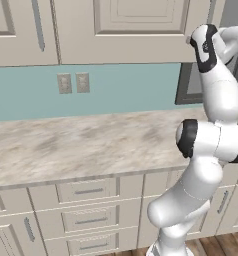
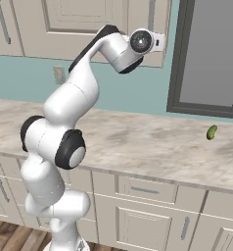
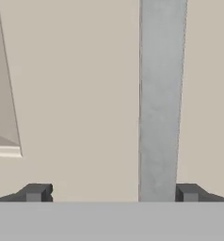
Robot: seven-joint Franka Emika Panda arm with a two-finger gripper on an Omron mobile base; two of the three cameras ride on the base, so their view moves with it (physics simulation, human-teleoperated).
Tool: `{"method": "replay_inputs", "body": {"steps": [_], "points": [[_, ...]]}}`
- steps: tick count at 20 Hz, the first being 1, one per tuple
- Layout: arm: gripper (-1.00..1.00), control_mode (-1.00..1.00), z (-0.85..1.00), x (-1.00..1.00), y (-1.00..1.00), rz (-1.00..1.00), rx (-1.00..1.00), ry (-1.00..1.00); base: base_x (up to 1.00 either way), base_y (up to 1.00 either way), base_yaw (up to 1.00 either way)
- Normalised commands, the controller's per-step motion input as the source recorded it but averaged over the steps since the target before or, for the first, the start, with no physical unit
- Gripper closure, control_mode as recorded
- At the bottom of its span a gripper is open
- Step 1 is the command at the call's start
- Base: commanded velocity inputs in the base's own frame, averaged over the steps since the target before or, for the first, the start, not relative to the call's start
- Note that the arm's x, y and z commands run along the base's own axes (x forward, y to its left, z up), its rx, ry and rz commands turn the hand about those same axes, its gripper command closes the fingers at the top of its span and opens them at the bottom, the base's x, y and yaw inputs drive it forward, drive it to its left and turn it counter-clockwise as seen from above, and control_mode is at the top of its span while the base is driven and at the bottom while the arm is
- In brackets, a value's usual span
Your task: Open the cabinet. Pick the sponge and place it next to the sink. Then close the cabinet.
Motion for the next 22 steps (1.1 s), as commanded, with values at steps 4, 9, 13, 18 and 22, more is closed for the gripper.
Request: {"method": "replay_inputs", "body": {"steps": [4,9,13,18,22], "points": [[-1.0,-1.0,0.0,0.48,0.2,0.0,0.0,0.0,0.0,0.0,0.0],[-1.0,-1.0,0.0,0.52,0.18,0.0,0.0,-0.01,0.0,0.0,0.0],[-1.0,-1.0,0.0,0.42,0.16,0.0,0.0,0.0,0.0,0.0,0.0],[-1.0,-1.0,0.0,0.47,0.15,0.01,0.0,-0.01,0.0,0.0,0.0],[-1.0,-1.0,0.0,0.0,0.04,0.0,0.0,0.0,0.0,0.0,0.0]]}}
